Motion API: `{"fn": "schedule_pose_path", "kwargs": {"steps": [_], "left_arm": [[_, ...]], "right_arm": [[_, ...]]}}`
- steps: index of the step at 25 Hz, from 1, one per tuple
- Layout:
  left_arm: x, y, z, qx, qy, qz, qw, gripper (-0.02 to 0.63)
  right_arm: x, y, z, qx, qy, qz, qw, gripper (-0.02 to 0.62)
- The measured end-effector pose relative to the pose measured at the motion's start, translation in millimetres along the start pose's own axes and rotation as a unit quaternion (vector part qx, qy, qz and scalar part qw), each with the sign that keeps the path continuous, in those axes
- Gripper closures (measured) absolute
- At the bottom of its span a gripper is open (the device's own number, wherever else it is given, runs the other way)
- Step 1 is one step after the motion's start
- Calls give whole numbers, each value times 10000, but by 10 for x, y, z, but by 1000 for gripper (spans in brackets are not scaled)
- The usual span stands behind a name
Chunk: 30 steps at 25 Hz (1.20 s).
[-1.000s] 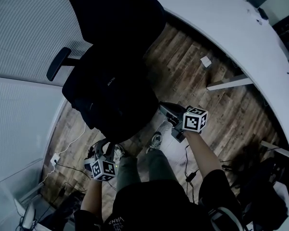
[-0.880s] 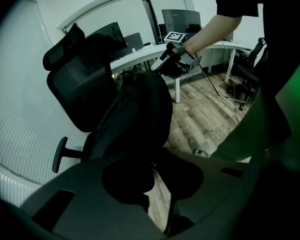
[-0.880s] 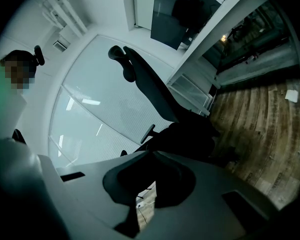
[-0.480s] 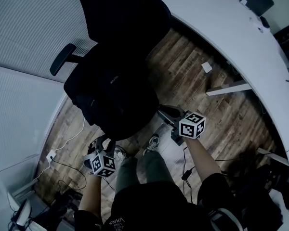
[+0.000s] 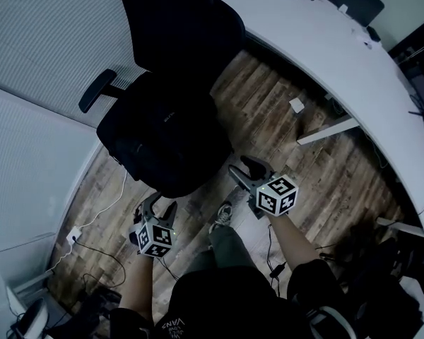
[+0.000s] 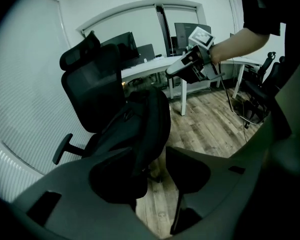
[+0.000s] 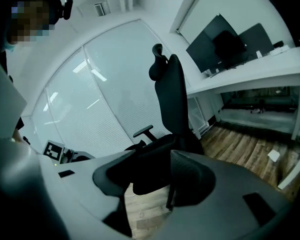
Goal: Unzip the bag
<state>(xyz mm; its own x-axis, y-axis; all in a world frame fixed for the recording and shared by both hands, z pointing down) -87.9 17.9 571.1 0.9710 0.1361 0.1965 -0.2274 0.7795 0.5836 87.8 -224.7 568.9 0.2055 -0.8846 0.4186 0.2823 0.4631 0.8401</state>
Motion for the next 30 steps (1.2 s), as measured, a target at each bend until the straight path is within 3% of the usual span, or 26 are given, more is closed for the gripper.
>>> {"fn": "schedule_pose_path", "kwargs": {"steps": [6, 9, 14, 22, 30], "left_arm": [[166, -14, -492, 549, -350, -166, 9977, 405], [278, -43, -832, 924, -578, -176, 9939, 405], [508, -181, -1326, 1642, -920, -282, 9817, 408], [972, -111, -2141, 2347, -1295, -473, 9622, 513], [1438, 111, -2738, 2723, -1382, -802, 9489, 563]], "right_arm": [[-537, -4, -415, 602, 514, -379, 9961, 407], [-890, 12, -600, 727, 418, -696, 9940, 408], [-1450, -27, -923, 1016, 204, -1302, 9861, 506], [-2200, 48, -1506, 1341, 172, -1524, 9790, 538], [-2786, 218, -2044, 1433, 218, -1643, 9757, 541]]}}
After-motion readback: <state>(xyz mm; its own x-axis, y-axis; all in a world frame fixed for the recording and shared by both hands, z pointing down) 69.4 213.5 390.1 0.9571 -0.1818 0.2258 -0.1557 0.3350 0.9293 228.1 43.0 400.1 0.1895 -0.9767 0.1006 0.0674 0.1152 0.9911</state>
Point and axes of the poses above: the fingertips, and each gripper's own axes: z forward along the fingers, x to its right, y out of its underside, the point moved 8 cm from there along -z, backward along the fingers, and after that the axes turned 6 degrees about -z, right-handed, at the moved point
